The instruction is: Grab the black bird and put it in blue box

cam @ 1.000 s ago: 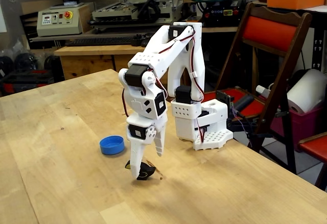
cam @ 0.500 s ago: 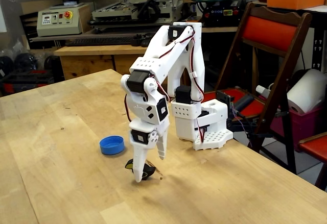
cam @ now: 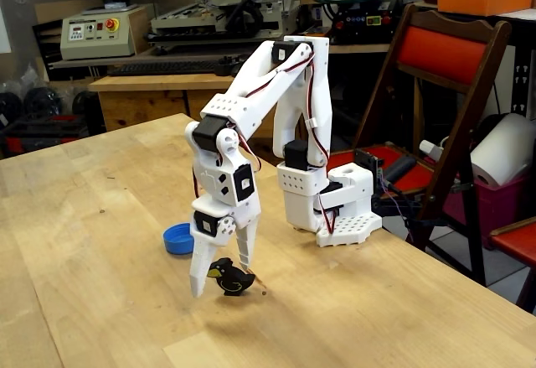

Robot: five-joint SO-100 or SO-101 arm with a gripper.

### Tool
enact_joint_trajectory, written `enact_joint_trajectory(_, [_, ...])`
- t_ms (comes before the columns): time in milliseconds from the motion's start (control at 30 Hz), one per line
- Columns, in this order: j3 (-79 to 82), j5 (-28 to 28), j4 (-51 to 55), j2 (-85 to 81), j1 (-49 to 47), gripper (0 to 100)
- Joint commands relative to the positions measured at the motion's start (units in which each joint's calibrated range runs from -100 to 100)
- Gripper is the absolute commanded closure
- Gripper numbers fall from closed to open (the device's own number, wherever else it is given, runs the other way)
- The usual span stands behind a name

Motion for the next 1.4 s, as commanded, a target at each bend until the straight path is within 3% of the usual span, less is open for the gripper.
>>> enact_joint_trajectory(0, [-0.3, 0.3, 0.5, -0.5, 0.6, 62])
enact_joint_trajectory(1167, [-0.3, 0.2, 0.5, -0.5, 0.5, 63])
enact_joint_trajectory(1367, [-0.3, 0.2, 0.1, -0.5, 0.6, 71])
